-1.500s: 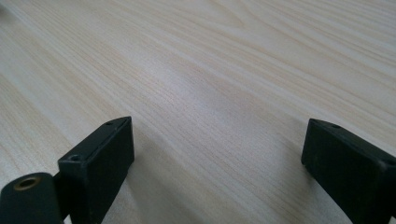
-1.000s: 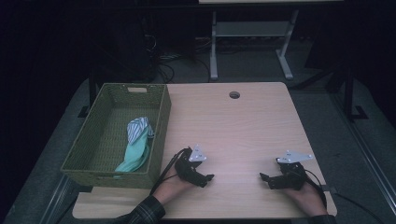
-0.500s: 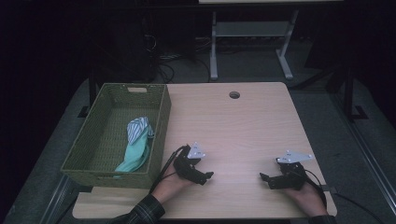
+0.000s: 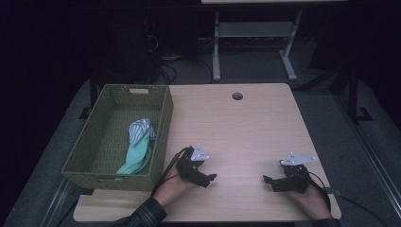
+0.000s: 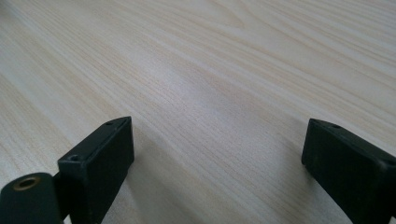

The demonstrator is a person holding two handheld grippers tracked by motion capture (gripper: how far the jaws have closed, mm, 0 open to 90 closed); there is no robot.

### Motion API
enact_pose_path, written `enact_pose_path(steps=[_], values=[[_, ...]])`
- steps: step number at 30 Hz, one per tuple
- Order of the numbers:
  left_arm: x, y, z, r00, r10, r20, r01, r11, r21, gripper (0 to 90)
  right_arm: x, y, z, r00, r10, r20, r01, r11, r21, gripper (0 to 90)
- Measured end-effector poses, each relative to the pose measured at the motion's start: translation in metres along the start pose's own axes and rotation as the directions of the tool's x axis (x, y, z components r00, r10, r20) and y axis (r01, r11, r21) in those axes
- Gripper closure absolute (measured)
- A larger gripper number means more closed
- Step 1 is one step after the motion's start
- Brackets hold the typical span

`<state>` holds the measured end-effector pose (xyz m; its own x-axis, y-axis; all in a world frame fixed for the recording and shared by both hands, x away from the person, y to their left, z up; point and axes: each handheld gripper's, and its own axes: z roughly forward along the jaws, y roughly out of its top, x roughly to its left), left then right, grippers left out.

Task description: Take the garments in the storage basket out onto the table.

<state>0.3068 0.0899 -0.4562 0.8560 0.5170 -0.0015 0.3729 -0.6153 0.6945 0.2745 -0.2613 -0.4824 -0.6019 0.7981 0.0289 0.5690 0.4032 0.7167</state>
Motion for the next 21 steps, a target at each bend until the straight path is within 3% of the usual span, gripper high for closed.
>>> enact_pose_path(steps=[21], values=[[0.0043,0.0047,-0.0095,0.9997,-0.015,-0.017,0.015,0.9999,0.000,13.0,0.0000,0.0000,0.0000,1.0000,0.000,0.000,0.000,1.000,0.000,8.9]])
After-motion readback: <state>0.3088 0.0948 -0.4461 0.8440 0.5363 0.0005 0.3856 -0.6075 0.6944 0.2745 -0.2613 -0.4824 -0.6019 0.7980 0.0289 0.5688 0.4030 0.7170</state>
